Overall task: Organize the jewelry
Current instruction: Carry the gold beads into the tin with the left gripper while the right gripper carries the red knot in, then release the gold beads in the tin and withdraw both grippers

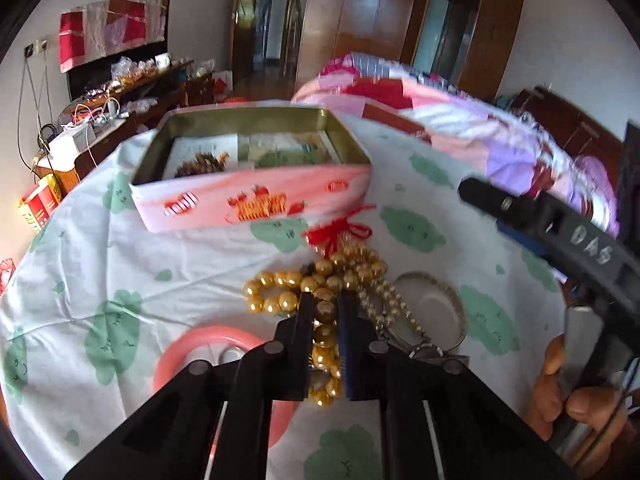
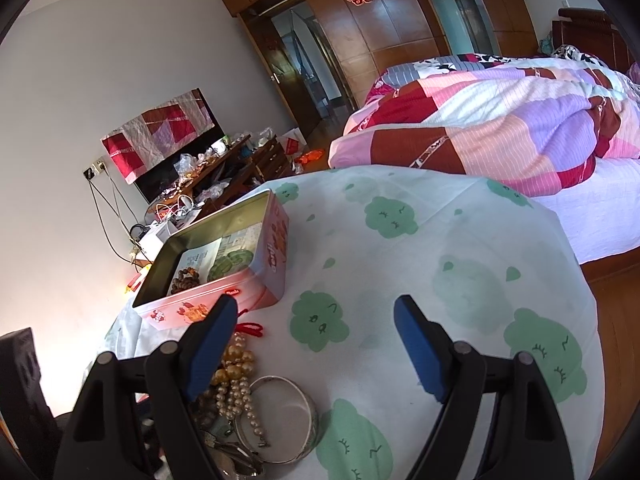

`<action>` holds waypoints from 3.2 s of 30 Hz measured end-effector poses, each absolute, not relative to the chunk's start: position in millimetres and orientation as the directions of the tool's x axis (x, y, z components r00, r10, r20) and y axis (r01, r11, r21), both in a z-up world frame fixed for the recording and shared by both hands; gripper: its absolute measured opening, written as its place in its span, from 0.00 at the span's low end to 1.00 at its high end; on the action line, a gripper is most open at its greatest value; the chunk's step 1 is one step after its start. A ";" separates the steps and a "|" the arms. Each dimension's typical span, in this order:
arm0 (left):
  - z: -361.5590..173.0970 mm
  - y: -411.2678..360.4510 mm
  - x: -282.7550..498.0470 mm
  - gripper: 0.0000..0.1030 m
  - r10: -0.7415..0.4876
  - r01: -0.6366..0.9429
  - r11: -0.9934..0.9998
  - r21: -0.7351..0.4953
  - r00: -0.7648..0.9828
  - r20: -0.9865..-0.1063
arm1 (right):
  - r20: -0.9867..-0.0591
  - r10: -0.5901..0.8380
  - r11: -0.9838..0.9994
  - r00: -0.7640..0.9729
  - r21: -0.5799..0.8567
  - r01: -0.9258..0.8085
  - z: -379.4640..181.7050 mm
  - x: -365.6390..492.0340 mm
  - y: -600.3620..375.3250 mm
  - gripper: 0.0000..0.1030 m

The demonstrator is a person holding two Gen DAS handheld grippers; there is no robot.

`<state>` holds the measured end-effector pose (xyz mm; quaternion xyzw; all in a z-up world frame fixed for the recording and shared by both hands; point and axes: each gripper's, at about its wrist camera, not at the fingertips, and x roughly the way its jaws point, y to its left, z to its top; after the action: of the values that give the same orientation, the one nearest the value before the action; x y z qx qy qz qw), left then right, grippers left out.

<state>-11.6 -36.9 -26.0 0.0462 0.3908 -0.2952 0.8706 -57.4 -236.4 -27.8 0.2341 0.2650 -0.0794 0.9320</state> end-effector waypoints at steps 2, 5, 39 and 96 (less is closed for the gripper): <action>-18.3 -29.5 -13.7 0.10 -0.498 0.548 0.821 -0.158 0.554 -0.667 | -0.531 -0.024 0.877 0.847 0.395 0.272 -27.9 -57.4 -236.7 0.81; -11.6 -21.3 -9.0 0.10 -0.514 0.530 0.826 -0.193 0.565 -0.645 | -0.534 -0.020 0.875 0.845 0.399 0.274 -28.8 -57.5 -237.0 0.81; 30.1 39.1 8.7 0.10 -0.515 0.411 0.857 -0.311 0.687 -0.512 | -0.732 0.267 0.956 0.627 0.286 -0.073 -51.4 25.8 -181.1 0.12; -0.6 -30.8 138.7 0.65 -0.333 0.322 0.939 -0.121 0.760 -0.558 | -0.468 0.036 0.929 0.883 0.342 0.144 8.6 83.0 -249.6 0.71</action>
<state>138.7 -30.8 -0.6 -0.0089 0.2990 -0.1745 0.9381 83.0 -249.6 8.6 0.1868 0.2402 -0.0285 0.9522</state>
